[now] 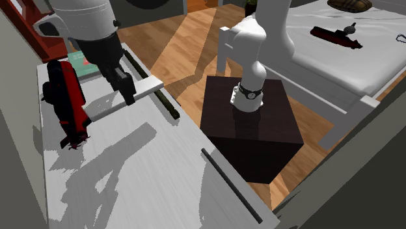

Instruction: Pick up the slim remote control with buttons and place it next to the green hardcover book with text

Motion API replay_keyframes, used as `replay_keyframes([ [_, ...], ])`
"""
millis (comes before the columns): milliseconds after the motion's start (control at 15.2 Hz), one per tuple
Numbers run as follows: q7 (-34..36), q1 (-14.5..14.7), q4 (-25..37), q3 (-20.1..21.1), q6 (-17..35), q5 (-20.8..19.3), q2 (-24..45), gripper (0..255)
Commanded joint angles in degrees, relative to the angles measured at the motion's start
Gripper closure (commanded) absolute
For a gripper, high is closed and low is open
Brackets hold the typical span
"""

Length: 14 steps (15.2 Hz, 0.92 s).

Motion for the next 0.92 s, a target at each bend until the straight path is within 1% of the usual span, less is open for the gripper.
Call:
replay_keyframes([
  [0,-2.5,-1.3,-0.3,-1.2,-0.5,-0.3,-0.9,255],
  [396,-9.8,-5.1,-2.4,-4.8,0.0,-1.0,-2.8,255],
  [858,-19.4,-9.8,-1.8,-9.6,0.0,-0.5,-2.2,255],
])
